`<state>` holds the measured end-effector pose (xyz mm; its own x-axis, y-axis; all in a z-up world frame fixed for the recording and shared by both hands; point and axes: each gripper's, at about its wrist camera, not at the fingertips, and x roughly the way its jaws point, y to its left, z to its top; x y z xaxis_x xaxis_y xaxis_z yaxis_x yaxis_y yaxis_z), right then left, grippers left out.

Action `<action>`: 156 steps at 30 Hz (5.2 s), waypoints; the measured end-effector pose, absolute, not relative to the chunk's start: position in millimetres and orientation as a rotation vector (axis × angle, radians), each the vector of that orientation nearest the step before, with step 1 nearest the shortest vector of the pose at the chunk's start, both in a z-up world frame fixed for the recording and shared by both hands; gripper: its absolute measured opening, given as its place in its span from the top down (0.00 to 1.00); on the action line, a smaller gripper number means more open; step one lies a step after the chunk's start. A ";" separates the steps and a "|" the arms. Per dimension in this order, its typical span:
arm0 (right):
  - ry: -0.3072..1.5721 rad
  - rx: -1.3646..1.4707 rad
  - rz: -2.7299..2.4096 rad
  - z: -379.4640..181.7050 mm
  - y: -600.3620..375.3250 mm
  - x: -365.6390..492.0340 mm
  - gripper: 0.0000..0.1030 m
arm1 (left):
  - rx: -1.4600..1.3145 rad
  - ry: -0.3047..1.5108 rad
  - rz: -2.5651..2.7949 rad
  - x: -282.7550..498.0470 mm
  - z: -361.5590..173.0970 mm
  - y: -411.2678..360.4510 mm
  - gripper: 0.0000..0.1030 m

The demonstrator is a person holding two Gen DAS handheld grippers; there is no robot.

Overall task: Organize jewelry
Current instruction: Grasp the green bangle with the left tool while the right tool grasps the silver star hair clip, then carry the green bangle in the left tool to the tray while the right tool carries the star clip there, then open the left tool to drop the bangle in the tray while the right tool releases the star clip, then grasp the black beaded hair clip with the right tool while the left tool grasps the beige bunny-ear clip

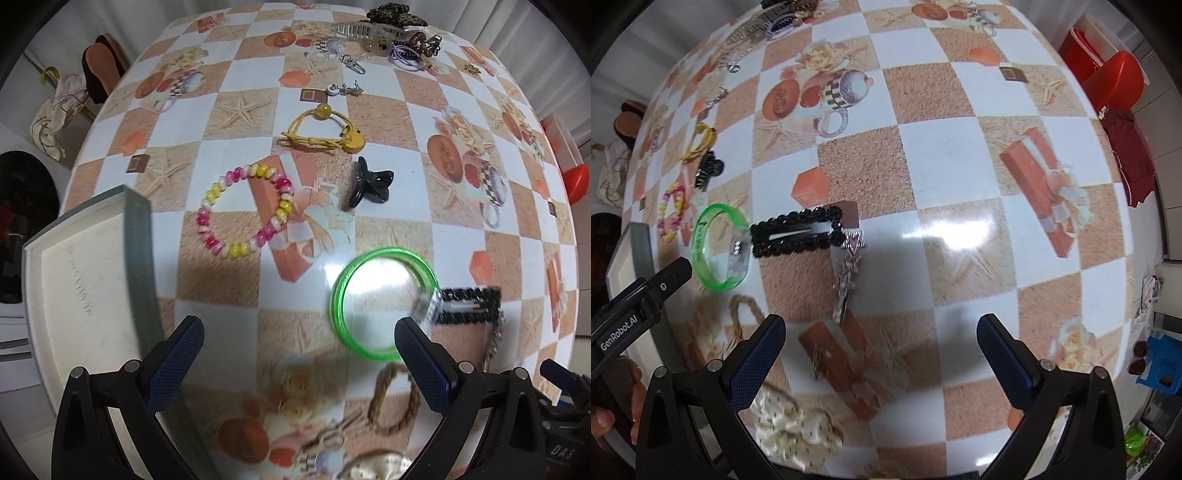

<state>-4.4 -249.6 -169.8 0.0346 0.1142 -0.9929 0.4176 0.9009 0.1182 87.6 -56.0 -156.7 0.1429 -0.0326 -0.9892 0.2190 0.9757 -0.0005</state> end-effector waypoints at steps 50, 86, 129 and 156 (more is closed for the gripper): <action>1.429 0.442 -0.162 -138.9 -231.8 6.0 0.82 | 0.023 1.348 -0.254 51.1 -108.0 -16.9 0.89; 1.345 0.173 0.379 -133.2 47.7 138.4 0.82 | -0.160 1.293 0.168 90.4 -156.3 204.0 0.89; 1.378 0.292 0.232 -113.8 -37.2 95.4 0.47 | -0.060 1.322 0.169 81.4 -145.4 179.3 0.88; 1.425 0.461 -0.052 -117.2 -203.9 8.3 0.23 | 0.114 1.323 0.003 49.2 -108.6 73.9 0.00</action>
